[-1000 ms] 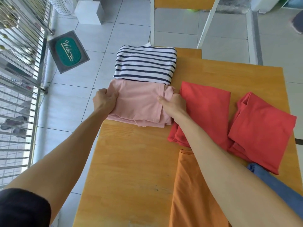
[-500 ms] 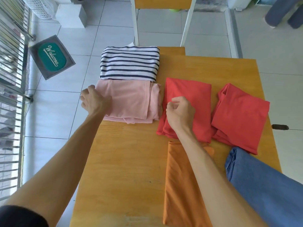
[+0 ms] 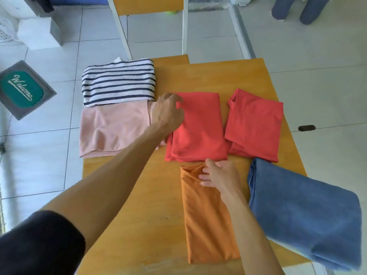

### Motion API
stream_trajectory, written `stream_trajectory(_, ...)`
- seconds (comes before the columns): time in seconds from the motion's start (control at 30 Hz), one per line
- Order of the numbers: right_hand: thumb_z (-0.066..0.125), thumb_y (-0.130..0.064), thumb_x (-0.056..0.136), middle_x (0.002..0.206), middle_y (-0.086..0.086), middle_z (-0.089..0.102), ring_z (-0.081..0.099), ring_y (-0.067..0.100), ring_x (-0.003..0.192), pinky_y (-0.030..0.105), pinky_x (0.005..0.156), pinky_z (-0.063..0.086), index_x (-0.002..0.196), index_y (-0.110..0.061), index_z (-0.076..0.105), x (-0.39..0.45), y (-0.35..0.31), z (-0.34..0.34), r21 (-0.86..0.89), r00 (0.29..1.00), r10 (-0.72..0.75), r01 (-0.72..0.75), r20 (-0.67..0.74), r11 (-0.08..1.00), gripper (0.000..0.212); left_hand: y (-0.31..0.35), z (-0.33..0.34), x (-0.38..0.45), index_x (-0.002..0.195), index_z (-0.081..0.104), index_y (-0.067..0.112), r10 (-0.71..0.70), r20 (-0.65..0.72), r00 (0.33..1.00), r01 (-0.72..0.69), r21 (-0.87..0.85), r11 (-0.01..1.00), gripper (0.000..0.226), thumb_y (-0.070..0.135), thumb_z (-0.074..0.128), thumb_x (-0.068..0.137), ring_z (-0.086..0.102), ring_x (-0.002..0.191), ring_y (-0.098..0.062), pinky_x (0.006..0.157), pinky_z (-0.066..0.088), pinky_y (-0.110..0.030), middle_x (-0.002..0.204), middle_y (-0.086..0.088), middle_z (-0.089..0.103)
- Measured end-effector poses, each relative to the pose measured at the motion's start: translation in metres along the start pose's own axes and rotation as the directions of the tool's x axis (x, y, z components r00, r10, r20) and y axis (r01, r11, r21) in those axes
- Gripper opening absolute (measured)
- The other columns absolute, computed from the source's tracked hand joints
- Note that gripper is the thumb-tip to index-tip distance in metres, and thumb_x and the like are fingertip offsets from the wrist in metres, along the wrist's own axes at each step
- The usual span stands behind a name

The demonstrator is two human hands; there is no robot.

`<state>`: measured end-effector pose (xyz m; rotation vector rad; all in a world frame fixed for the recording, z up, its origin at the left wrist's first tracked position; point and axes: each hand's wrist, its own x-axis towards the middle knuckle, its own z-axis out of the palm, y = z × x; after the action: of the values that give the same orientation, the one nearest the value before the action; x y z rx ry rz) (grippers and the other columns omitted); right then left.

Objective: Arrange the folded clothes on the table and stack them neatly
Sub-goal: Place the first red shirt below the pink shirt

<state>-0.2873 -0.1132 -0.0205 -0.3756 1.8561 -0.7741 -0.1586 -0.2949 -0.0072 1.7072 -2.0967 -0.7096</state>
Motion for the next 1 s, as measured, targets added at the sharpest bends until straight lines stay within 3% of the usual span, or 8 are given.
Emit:
stream_trajectory(0.13,0.061,-0.03,0.1,0.086,0.016,0.075,0.077,0.024,0.064,0.033,0.048,0.06,0.088,-0.006,0.055,0.009,-0.006,0.004,0.144,0.997,0.077,-0.075,-0.009,0.987,0.028,0.017,0.021,0.035,0.129,0.055,0.005,0.111,0.158,0.981,-0.126,0.085,0.988,0.04,0.024,0.047,0.095,0.047,0.127,-0.029,0.107,0.037,-0.043,0.135,-0.012,0.054)
stream_trajectory(0.23,0.063,-0.03,0.099,0.072,0.014,0.075,0.076,0.024,0.061,0.032,0.048,0.061,0.083,-0.008,0.049,0.018,-0.014,0.01,0.224,0.994,0.106,-0.097,-0.029,0.97,0.031,0.016,0.032,0.055,0.132,0.048,0.004,0.056,0.304,0.951,-0.135,0.246,0.96,0.049,0.04,0.039,0.101,0.045,0.129,-0.031,0.112,0.028,-0.048,0.135,-0.016,0.052)
stream_trajectory(0.3,0.066,-0.032,0.097,0.077,0.016,0.073,0.076,0.022,0.061,0.033,0.052,0.062,0.096,-0.004,0.048,0.023,-0.02,0.014,0.266,0.99,0.132,-0.117,-0.041,0.957,0.033,0.011,0.036,0.06,0.132,0.045,0.006,0.005,0.344,0.939,-0.115,0.301,0.947,0.055,0.049,0.034,0.101,0.049,0.125,-0.034,0.111,0.026,-0.052,0.133,-0.017,0.054)
stream_trajectory(0.47,0.071,-0.042,0.092,0.065,0.003,0.066,0.066,0.009,0.046,0.03,0.051,0.059,0.13,-0.002,0.051,0.032,-0.018,0.017,0.202,0.985,0.154,-0.135,-0.081,0.97,0.058,-0.004,0.041,0.058,0.128,0.051,0.006,-0.004,0.199,0.98,-0.05,0.266,0.963,0.067,0.062,0.034,0.096,0.05,0.12,-0.037,0.099,0.039,-0.051,0.129,-0.017,0.055)
stream_trajectory(0.67,0.074,-0.048,0.086,0.101,0.009,0.067,0.071,0.022,0.09,0.038,0.07,0.064,0.103,-0.011,0.058,0.029,-0.017,0.023,0.279,0.988,0.082,-0.044,-0.129,0.959,0.043,-0.026,0.043,0.055,0.091,0.06,0.011,-0.129,0.105,0.986,0.098,0.26,0.961,0.067,0.073,0.035,0.088,0.063,0.09,-0.036,0.074,0.043,-0.04,0.097,-0.015,0.069)
stream_trajectory(0.77,0.074,-0.048,0.085,0.109,0.006,0.068,0.067,0.025,0.1,0.042,0.09,0.057,0.115,-0.009,0.058,0.025,-0.021,0.029,0.184,0.975,0.024,0.017,-0.219,0.983,0.052,-0.026,0.039,0.054,0.082,0.06,0.013,-0.146,0.117,0.982,0.12,0.208,0.971,0.062,0.073,0.042,0.085,0.059,0.079,-0.032,0.066,0.041,-0.035,0.087,-0.011,0.068)
stream_trajectory(0.87,0.069,-0.039,0.091,0.104,-0.006,0.064,0.062,0.015,0.091,0.023,0.074,0.048,0.119,-0.013,0.056,0.019,-0.026,0.026,0.237,0.957,-0.023,0.095,-0.291,0.967,0.04,-0.019,0.026,0.055,0.076,0.06,0.016,-0.143,0.166,0.976,0.119,0.149,0.982,0.058,0.072,0.05,0.082,0.059,0.078,-0.029,0.065,0.04,-0.033,0.071,-0.001,0.059)
stream_trajectory(1.0,0.067,-0.033,0.092,0.115,-0.007,0.064,0.062,0.012,0.103,0.023,0.082,0.045,0.117,-0.023,0.057,0.006,-0.035,0.014,0.354,0.923,-0.079,0.222,-0.376,0.909,0.028,-0.001,-0.006,0.05,0.068,0.057,0.017,-0.082,0.229,0.97,0.085,-0.003,0.996,0.056,0.071,0.057,0.08,0.058,0.07,-0.021,0.058,0.04,-0.03,0.066,0.002,0.057)
